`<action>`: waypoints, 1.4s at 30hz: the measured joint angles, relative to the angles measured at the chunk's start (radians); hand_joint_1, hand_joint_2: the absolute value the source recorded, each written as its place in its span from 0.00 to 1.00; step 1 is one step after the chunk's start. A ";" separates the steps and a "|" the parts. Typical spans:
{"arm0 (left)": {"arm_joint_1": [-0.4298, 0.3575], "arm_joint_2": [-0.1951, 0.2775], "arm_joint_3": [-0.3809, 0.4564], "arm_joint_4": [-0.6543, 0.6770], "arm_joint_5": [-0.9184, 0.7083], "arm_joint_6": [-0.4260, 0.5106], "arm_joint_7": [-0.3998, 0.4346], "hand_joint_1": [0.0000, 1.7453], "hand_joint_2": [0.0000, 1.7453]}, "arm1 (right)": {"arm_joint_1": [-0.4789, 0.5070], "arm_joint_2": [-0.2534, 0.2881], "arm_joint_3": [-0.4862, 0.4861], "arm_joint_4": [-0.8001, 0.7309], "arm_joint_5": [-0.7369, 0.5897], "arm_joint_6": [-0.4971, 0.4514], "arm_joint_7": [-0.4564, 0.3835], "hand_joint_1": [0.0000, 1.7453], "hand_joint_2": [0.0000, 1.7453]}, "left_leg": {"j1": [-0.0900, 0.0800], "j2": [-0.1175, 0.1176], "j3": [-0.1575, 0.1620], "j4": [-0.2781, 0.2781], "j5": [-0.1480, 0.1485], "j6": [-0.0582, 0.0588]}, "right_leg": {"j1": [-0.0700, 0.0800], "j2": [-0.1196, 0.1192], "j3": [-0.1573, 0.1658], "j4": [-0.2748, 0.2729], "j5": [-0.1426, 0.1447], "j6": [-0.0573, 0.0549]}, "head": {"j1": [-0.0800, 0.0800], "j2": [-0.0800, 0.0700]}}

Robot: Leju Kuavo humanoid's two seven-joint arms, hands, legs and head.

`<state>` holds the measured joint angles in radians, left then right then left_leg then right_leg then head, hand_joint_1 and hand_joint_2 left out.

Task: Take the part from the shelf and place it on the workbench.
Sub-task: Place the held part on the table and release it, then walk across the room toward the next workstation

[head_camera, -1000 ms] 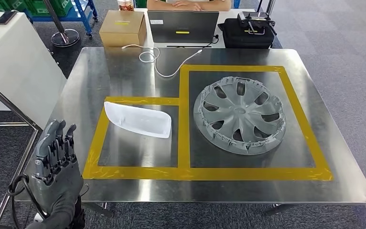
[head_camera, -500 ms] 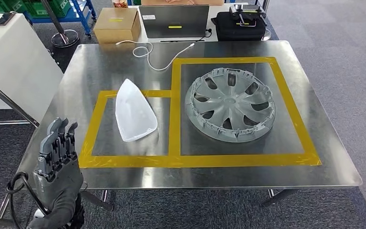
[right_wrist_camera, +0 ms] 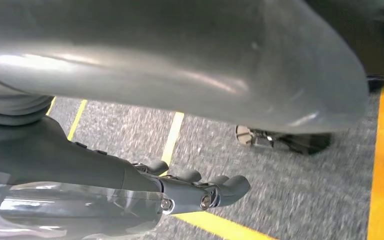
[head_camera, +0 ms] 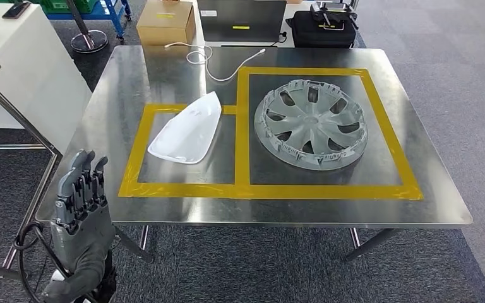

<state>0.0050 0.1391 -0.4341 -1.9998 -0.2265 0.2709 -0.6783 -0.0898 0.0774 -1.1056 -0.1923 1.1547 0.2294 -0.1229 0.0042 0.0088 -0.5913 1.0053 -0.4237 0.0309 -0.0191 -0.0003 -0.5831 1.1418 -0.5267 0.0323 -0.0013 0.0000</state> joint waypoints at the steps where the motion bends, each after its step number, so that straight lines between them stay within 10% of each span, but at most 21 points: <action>1: 0.001 -0.001 0.000 0.000 -0.002 -0.001 0.000 0.00 0.00 | -0.001 -0.001 0.000 0.000 -0.001 0.000 -0.001 0.00 0.00 | -0.001 0.000 -0.007 0.004 0.005 -0.005 | 0.002 0.001 0.045 -0.066 0.009 -0.005 | -0.001 0.000; 6: 0.005 -0.005 0.001 0.001 -0.006 -0.002 0.000 0.00 0.00 | -0.004 -0.002 -0.001 -0.001 -0.001 0.000 -0.003 0.00 0.00 | -0.001 -0.002 -0.020 0.015 0.017 -0.034 | 0.007 0.000 0.075 -0.144 0.024 -0.037 | 0.004 0.000; 10: 0.016 -0.005 0.004 0.001 -0.006 0.000 0.000 0.00 0.00 | -0.004 -0.002 -0.003 0.000 -0.003 0.000 -0.004 0.00 0.00 | 0.005 -0.004 -0.072 0.187 -0.142 -0.051 | 0.005 -0.008 0.033 -0.148 0.062 -0.060 | -0.001 0.000; 12: 0.035 -0.005 0.012 0.003 -0.006 0.009 0.000 0.00 0.00 | -0.004 -0.002 -0.006 0.000 -0.008 -0.001 -0.004 0.00 0.00 | 0.007 -0.004 -0.078 0.275 -0.176 -0.055 | 0.008 -0.009 0.004 -0.144 0.082 -0.061 | -0.001 0.000; 15: 0.089 -0.006 0.045 0.004 0.010 0.031 0.000 0.00 0.00 | -0.001 -0.002 -0.018 0.000 -0.022 -0.006 0.000 0.00 0.00 | 0.006 -0.004 0.029 0.172 -0.110 -0.046 | 0.011 -0.007 -0.033 -0.134 0.105 -0.055 | -0.002 0.000; 17: 0.134 -0.010 0.089 0.004 0.037 0.037 0.000 0.00 0.00 | 0.002 -0.001 -0.025 0.000 -0.030 -0.010 0.005 0.00 0.00 | 0.001 -0.004 0.123 0.035 -0.104 -0.034 | 0.013 -0.006 -0.045 -0.128 0.117 -0.047 | -0.001 0.000; 19: 0.172 -0.016 0.137 0.003 0.057 0.035 0.000 0.00 0.00 | 0.006 0.000 -0.033 0.000 -0.036 -0.013 0.008 0.00 0.00 | -0.006 -0.004 0.150 -0.022 -0.114 -0.024 | 0.012 -0.007 -0.048 -0.129 0.131 -0.034 | -0.004 0.000; 22: 0.218 -0.031 0.197 0.009 0.094 0.014 0.000 0.00 0.00 | 0.010 -0.001 -0.045 0.000 -0.043 -0.017 0.012 0.00 0.00 | -0.003 0.000 0.132 -0.032 -0.087 -0.005 | 0.009 -0.006 -0.055 -0.119 0.121 -0.015 | -0.008 0.000; 26: 0.281 -0.098 0.348 0.088 0.171 -0.147 0.000 0.00 0.00 | 0.015 -0.001 -0.062 0.000 -0.057 -0.024 0.014 0.00 0.00 | -0.001 0.006 0.083 -0.035 -0.043 0.012 | 0.005 -0.002 -0.103 0.079 -0.055 -0.002 | 0.000 0.000; 28: 0.290 -0.148 0.467 0.174 0.176 -0.303 0.001 0.00 0.00 | 0.020 -0.001 -0.070 0.000 -0.059 -0.028 0.008 0.00 0.00 | -0.003 0.006 0.054 -0.028 -0.024 0.010 | 0.004 -0.002 -0.093 0.137 -0.050 0.000 | 0.001 0.000; 30: 0.283 -0.201 0.612 0.289 0.144 -0.464 0.002 0.00 0.00 | 0.023 -0.001 -0.077 -0.001 -0.061 -0.033 0.000 0.00 0.00 | -0.004 0.005 0.027 -0.016 -0.010 0.004 | 0.005 -0.002 -0.017 0.059 0.007 -0.005 | 0.002 0.000; 33: 0.272 -0.260 0.795 0.427 0.105 -0.572 0.001 0.00 0.00 | 0.022 -0.003 -0.088 -0.002 -0.065 -0.035 -0.005 0.00 0.00 | -0.006 0.007 0.001 -0.001 0.006 -0.011 | 0.013 0.002 0.106 -0.130 0.005 -0.022 | 0.002 0.000; 36: 0.257 -0.292 0.894 0.510 0.086 -0.610 0.005 0.00 0.00 | 0.025 -0.002 -0.094 -0.003 -0.067 -0.036 -0.006 0.00 0.00 | -0.005 0.005 -0.005 0.000 0.022 -0.028 | 0.014 -0.001 0.106 -0.162 0.010 -0.039 | 0.005 0.000; 42: 0.169 -0.298 1.157 0.901 -0.109 -0.658 0.003 0.00 0.00 | 0.023 0.000 -0.105 -0.003 -0.069 -0.052 -0.012 0.00 0.00 | 0.007 -0.002 -0.070 0.250 -0.179 -0.060 | 0.012 -0.011 0.034 -0.164 0.074 -0.066 | -0.003 0.000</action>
<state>0.1745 -0.1589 0.7229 -1.0984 -0.3350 -0.3869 -0.6756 -0.0664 0.0771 -1.2105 -0.1949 1.0857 0.1770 -0.1346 0.0115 0.0063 -0.6611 1.2557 -0.6029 -0.0289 -0.0069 -0.0117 -0.5486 0.9778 -0.4528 -0.0339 -0.0040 0.0000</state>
